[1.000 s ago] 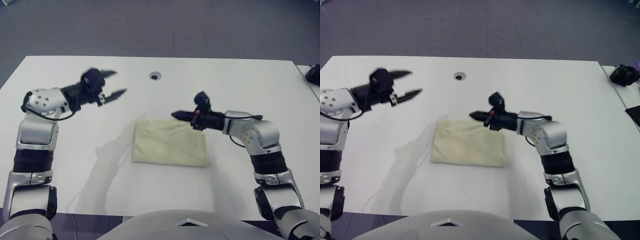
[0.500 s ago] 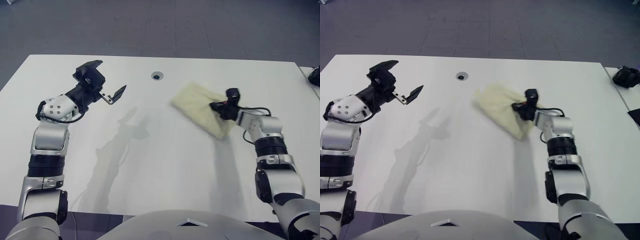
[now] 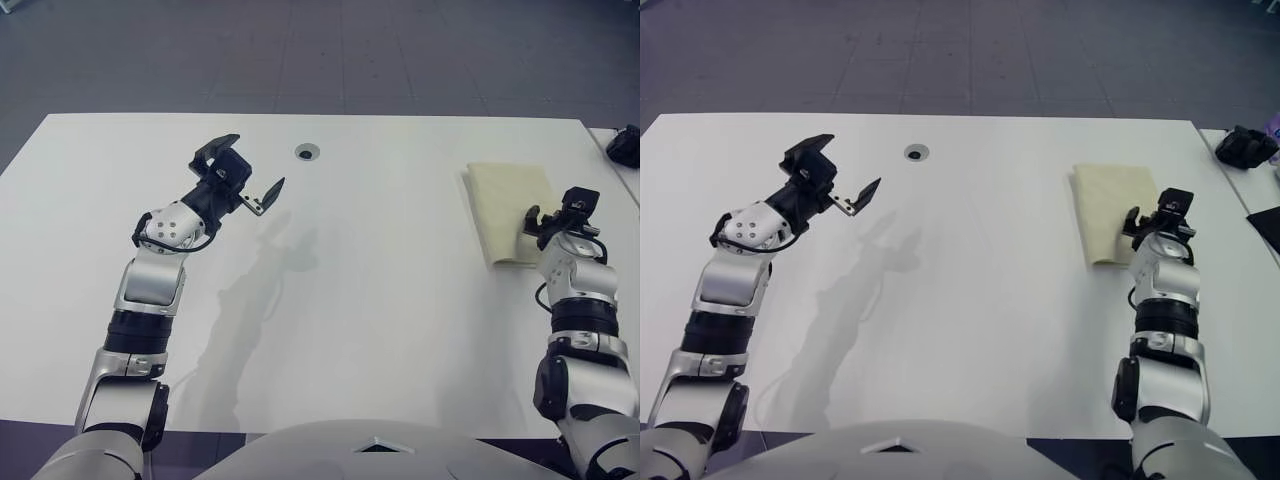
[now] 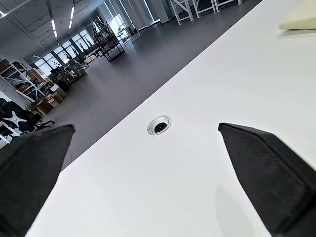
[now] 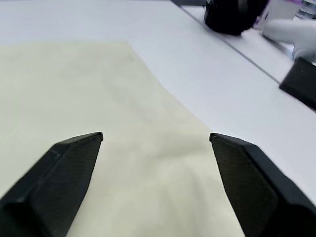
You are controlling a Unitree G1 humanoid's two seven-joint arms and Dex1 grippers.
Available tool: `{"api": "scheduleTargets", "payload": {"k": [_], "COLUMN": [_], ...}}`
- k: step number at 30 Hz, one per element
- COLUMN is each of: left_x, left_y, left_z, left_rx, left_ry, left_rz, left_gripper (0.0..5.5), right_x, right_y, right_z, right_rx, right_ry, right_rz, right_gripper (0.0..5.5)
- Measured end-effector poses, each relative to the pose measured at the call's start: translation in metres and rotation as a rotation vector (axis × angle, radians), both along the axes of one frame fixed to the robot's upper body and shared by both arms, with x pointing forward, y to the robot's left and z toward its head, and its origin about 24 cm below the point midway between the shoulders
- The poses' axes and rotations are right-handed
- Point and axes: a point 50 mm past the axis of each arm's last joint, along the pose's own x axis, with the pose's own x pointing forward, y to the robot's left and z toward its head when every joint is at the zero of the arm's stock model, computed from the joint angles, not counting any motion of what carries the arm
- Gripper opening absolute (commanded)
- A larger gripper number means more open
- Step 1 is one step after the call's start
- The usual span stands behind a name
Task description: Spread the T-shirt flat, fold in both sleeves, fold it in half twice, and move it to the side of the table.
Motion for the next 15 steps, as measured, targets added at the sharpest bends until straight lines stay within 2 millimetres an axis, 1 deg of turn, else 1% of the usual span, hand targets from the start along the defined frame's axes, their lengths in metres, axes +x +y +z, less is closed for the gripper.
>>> {"api": "scheduleTargets", "payload": {"k": [2, 4, 5, 6, 7, 8, 10, 12, 15], "left_x": [-0.002, -0.005, -0.007, -0.009, -0.013, -0.015, -0.021, -0.025, -0.029], "left_y": [-0.002, -0.008, -0.010, -0.012, -0.015, -0.018, -0.022, -0.027, -0.031], "left_z": [-0.001, 0.001, 0.002, 0.004, 0.003, 0.000, -0.006, -0.010, -0.010], "left_rx": [-0.027, -0.104, -0.158, -0.247, -0.337, -0.385, -0.438, -0.469, -0.484], "left_ry": [-0.015, -0.055, -0.074, -0.093, -0.103, -0.099, -0.086, -0.084, -0.096], "left_rz": [0.019, 0.067, 0.102, 0.164, 0.239, 0.285, 0.340, 0.377, 0.383], "left_gripper": [5.40, 5.40, 5.40, 5.40, 5.40, 5.40, 5.10, 4.73, 4.25], "right_x": [0.003, -0.001, -0.006, -0.017, -0.031, -0.041, -0.049, -0.050, -0.050], "right_y": [0.026, 0.062, 0.077, 0.099, 0.121, 0.134, 0.139, 0.141, 0.144], "right_z": [0.016, 0.029, 0.031, 0.031, 0.026, 0.019, 0.012, 0.014, 0.012], "right_rx": [-0.034, -0.124, -0.163, -0.213, -0.246, -0.248, -0.263, -0.274, -0.247], "right_ry": [-0.103, -0.220, -0.260, -0.308, -0.345, -0.351, -0.340, -0.352, -0.348], "right_rz": [0.111, 0.294, 0.368, 0.478, 0.583, 0.636, 0.650, 0.636, 0.615], "right_gripper": [4.94, 5.22, 5.38, 5.40, 5.40, 5.40, 5.40, 5.40, 5.40]}}
